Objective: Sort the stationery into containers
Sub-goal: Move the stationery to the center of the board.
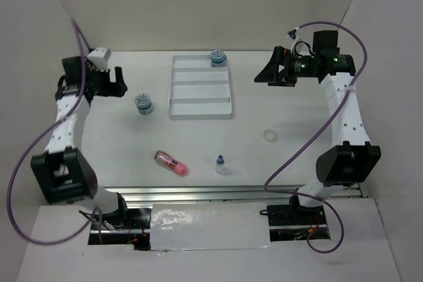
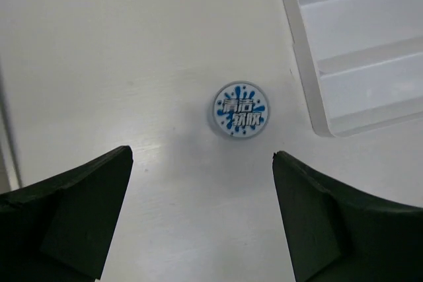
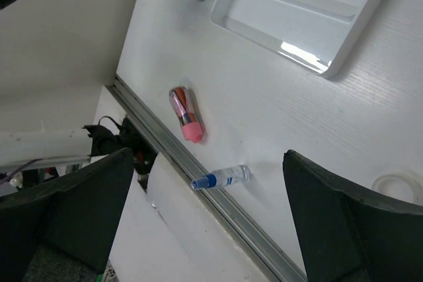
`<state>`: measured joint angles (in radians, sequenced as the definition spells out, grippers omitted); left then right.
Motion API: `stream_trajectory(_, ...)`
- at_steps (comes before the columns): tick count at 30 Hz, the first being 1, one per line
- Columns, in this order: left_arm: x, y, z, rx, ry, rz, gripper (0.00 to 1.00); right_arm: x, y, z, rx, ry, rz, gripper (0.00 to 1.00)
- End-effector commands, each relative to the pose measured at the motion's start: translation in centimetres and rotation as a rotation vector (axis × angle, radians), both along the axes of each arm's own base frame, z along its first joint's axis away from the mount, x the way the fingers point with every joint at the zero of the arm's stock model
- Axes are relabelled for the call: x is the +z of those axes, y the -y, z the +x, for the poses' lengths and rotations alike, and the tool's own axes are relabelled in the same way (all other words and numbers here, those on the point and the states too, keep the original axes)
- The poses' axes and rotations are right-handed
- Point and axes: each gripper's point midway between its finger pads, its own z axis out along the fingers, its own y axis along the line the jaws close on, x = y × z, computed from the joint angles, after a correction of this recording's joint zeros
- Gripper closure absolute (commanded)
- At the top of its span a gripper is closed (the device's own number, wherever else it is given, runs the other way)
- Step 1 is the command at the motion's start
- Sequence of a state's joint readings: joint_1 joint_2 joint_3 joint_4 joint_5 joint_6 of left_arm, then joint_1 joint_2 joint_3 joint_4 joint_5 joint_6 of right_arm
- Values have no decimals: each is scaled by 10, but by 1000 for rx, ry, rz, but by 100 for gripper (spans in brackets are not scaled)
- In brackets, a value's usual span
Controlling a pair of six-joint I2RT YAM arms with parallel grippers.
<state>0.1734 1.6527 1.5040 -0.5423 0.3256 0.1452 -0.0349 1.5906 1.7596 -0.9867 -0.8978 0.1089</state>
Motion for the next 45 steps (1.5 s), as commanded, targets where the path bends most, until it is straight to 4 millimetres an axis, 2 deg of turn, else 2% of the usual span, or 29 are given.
stream_trajectory(1, 68, 0, -16, 1, 409, -92, 1, 11, 2, -13, 23, 74, -58, 0)
stream_trajectory(2, 55, 4, -42, -20, 440, -59, 1, 7, 5, -10, 19, 71, -69, 0)
stream_trajectory(3, 70, 5, -44, -46, 563, -10, 1, 3, 4, -10, 22, 64, -75, 0)
stream_trajectory(4, 57, 12, -65, -75, 593, 36, 1, 2, 5, -9, 18, 62, -77, 0)
stream_trajectory(6, 52, 7, -77, -30, 644, 99, 1, -2, 6, -6, 16, 59, -86, 0)
stream_trajectory(7, 50, 6, -82, 16, 653, 75, 1, -4, 6, -5, 15, 55, -89, 0)
stream_trajectory(8, 35, 7, -91, 30, 640, 68, 1, -5, 6, -5, 16, 50, -88, 0)
stream_trajectory(10, 20, 12, -96, 16, 605, 18, 4, -9, 4, -3, 22, 42, -87, 0)
stream_trajectory(13, -22, 27, -102, -28, 498, -88, 9, -15, 2, -3, 25, 25, -85, 0)
stream_trajectory(16, -41, 28, -99, 30, 493, -163, 10, -19, 0, -3, 32, 14, -88, 0)
stream_trajectory(21, -51, 39, -88, -9, 525, -164, 16, -24, 2, -3, 26, -4, -91, 0)
stream_trajectory(25, -69, 44, -72, -18, 482, -162, 19, -30, 1, -2, 33, -24, -86, 0)
stream_trajectory(27, -66, 46, -63, -14, 481, -180, 19, -34, 1, -1, 35, -37, -85, 0)
stream_trajectory(32, -80, 46, -40, -6, 390, -195, 19, -38, 1, 2, 36, -49, -82, 0)
stream_trajectory(35, -87, 42, -25, 5, 346, -195, 26, -39, 2, 3, 34, -54, -81, 0)
stream_trajectory(39, -94, 44, -11, -3, 290, -208, 48, -43, 5, 3, 26, -68, -79, 0)
stream_trajectory(45, -98, 49, -13, -30, 254, -195, 51, -46, 7, 4, 24, -95, -65, 0)
